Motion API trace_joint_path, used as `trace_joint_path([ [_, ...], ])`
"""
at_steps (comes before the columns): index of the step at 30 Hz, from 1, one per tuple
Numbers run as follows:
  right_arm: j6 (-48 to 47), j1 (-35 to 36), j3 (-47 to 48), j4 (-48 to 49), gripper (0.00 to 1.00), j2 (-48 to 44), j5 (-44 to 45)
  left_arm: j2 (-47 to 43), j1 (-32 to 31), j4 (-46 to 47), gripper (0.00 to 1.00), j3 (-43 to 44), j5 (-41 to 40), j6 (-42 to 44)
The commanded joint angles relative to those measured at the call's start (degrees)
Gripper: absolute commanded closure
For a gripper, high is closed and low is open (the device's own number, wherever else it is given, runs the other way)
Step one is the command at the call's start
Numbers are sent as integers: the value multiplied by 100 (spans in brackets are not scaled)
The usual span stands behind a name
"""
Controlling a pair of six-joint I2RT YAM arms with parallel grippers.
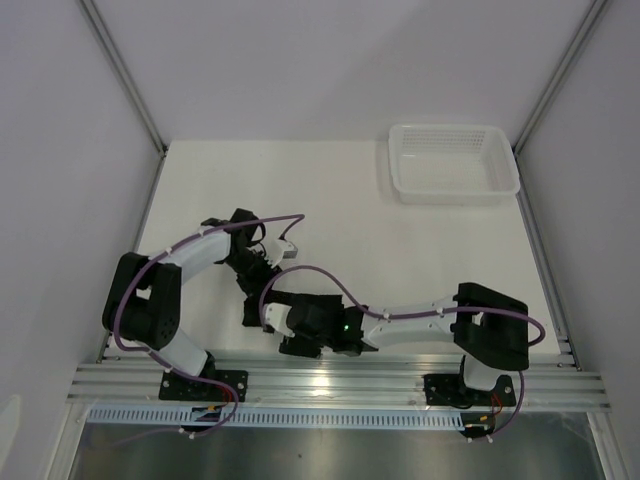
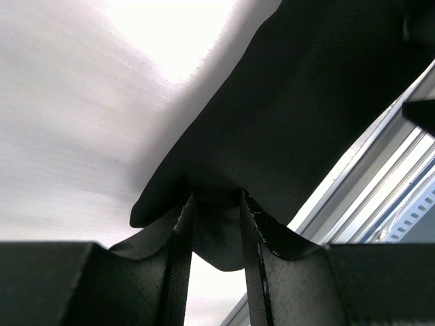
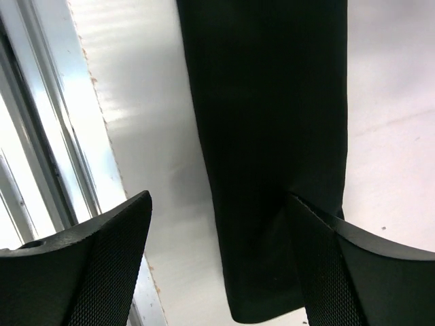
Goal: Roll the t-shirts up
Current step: Roll the tshirt
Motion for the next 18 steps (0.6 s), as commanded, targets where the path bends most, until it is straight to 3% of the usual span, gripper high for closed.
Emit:
trace_joint_path([
  [1, -426, 344, 46, 581, 19, 227, 1257, 77, -28, 39, 64, 203, 62, 75],
  [18, -637, 441, 292, 441, 25, 1248, 1903, 95, -28, -14, 64, 229, 88, 127],
])
